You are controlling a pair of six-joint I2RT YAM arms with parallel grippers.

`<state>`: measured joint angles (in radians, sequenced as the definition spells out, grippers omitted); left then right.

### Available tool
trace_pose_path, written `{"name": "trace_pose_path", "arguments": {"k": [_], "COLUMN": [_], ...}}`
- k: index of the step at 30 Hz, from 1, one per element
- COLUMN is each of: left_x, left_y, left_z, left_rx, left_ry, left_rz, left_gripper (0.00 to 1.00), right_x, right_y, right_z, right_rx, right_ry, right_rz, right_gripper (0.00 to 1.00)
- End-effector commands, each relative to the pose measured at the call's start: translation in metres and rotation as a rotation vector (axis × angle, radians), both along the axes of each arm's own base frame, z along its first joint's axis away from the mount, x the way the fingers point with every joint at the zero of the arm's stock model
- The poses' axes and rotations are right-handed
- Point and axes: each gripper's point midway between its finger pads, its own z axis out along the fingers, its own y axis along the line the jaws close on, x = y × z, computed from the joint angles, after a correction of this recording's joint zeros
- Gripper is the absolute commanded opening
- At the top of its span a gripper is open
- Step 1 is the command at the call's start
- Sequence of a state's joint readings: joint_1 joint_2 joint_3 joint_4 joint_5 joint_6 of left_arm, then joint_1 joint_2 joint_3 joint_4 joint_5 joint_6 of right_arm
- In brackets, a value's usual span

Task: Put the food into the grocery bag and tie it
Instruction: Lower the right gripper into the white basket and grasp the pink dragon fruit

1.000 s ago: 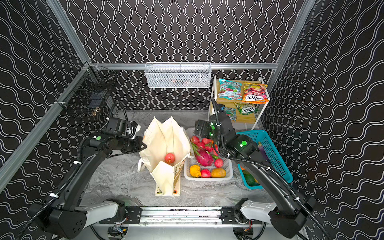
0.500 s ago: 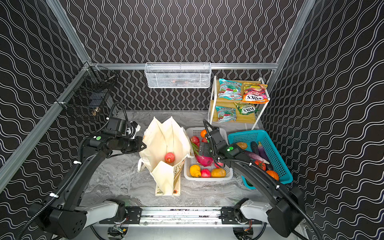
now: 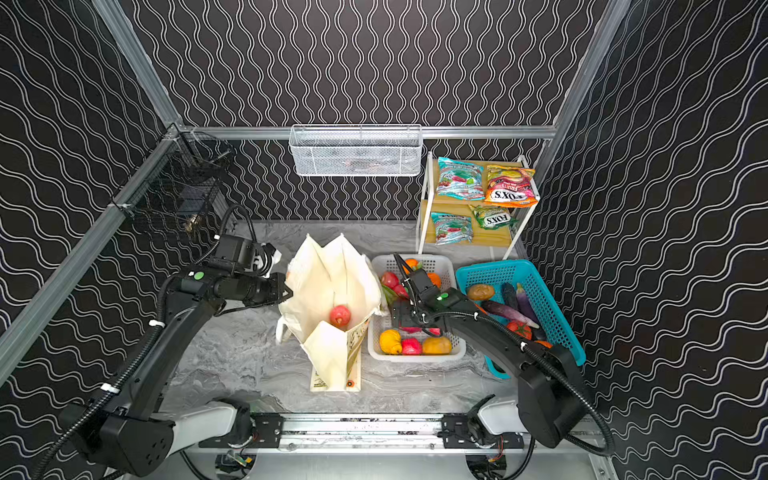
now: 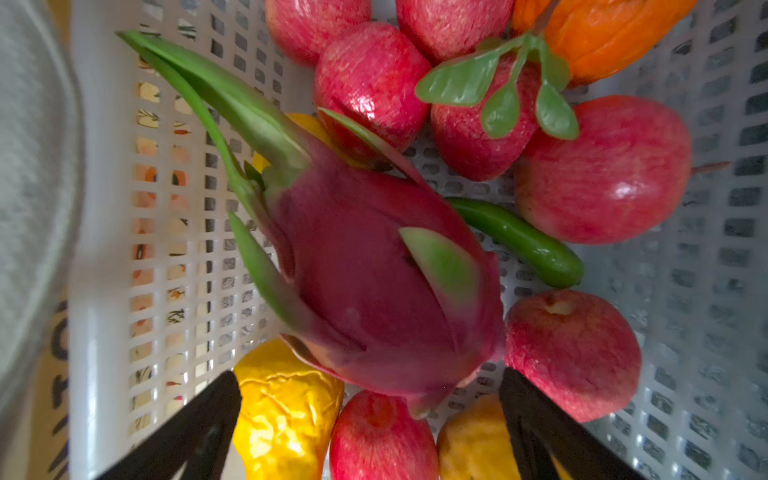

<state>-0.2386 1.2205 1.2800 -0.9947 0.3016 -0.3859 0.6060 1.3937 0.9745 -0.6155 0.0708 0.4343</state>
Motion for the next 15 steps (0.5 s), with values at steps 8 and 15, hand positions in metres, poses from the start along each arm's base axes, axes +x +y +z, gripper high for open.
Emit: {"name": "trace_pose_path", "arguments": {"k": [8, 15], "left_x": [0.001, 0.002], "left_y": [0.0, -0.001], "left_z": [-0.002, -0.001], "left_rx": [0.005, 0.004], "left_ry": [0.001, -0.001], "left_rz": [-0.01, -0.012], "left_gripper": [0.0, 0.0], "right_x": [0.022, 0.029], "right_y": [0.01, 0.014], "right_z": [-0.001, -0.017], "right_rx": [-0.045, -0.071], "right_ry": [-0.045, -0.013], "right_rz": [0.065, 0.077], "right_gripper": [0.99, 0.99]}}
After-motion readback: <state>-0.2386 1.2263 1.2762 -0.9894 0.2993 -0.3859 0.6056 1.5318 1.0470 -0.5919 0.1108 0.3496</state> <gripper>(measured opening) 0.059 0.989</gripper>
